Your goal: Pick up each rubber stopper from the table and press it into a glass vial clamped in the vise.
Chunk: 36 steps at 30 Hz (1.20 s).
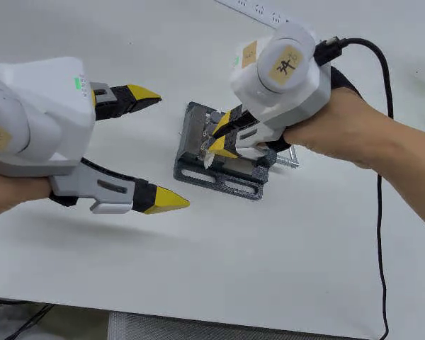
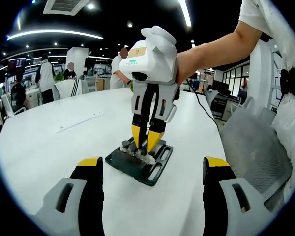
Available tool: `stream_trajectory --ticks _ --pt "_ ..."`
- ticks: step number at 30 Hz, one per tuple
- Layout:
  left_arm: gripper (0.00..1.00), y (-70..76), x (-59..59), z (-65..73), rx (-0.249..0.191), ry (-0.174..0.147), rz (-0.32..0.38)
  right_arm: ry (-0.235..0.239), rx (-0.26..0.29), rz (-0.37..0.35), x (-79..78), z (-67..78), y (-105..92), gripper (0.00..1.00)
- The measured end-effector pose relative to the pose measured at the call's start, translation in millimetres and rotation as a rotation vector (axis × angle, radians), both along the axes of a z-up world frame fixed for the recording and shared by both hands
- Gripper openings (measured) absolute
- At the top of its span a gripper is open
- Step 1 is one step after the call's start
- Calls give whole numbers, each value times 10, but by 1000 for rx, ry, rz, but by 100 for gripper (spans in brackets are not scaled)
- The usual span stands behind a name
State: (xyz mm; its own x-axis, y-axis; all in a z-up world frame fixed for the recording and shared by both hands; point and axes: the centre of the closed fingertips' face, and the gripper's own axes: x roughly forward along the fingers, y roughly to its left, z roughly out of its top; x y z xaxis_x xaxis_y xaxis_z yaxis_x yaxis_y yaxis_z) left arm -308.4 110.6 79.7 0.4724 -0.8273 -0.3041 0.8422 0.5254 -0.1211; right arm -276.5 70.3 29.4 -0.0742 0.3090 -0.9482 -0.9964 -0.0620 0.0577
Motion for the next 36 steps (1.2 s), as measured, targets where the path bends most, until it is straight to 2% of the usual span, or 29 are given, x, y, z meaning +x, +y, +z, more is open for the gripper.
stream_trajectory --ticks 10,15,22,30,36 --pt "83 6 -8 15 2 3 2 -3 17 -10 11 -3 0 8" --pt "83 3 -12 12 3 4 1 6 42 -23 -5 75 10 10" --pt "83 16 -15 -3 5 5 0 11 88 -61 53 165 -8 5" --pt "83 16 -30 -31 11 11 -6 32 86 -54 5 115 -18 1" --pt "82 29 -29 -48 12 11 -4 30 86 -49 4 88 -12 0"
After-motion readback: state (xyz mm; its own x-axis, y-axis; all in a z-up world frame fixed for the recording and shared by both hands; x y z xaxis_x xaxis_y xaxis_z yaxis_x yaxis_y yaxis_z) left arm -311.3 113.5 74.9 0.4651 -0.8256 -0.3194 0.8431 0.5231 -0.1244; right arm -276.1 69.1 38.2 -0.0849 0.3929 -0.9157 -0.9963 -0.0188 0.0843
